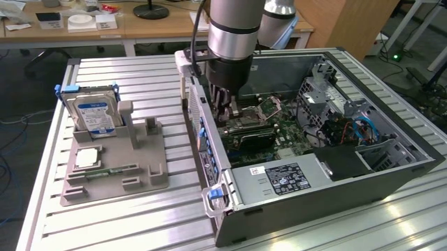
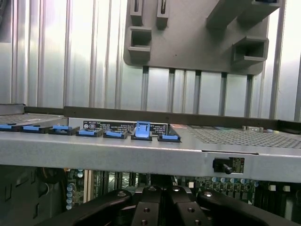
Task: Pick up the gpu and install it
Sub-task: 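Press down on the gpu until it lock into place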
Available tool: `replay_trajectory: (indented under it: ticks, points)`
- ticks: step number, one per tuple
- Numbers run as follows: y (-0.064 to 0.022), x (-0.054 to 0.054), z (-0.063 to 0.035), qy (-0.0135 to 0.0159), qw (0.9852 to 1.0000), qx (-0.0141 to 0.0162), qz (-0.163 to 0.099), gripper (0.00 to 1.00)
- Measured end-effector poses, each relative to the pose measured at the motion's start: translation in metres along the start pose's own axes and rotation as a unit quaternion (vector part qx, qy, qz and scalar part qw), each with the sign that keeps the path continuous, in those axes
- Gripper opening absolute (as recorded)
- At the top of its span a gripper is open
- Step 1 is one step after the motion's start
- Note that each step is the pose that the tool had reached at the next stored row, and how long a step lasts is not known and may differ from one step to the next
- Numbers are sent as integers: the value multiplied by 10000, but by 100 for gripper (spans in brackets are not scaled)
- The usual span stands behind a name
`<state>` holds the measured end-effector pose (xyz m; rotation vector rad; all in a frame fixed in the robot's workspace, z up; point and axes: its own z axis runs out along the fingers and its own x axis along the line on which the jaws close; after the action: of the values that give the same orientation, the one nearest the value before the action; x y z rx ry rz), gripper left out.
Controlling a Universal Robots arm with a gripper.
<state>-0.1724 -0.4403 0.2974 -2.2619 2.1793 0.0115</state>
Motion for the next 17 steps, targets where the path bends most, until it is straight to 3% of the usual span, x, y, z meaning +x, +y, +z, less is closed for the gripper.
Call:
replay_trajectory:
  ticks: [17]
  points:
    - [18,46,3,-13,10000,-3,1,11]
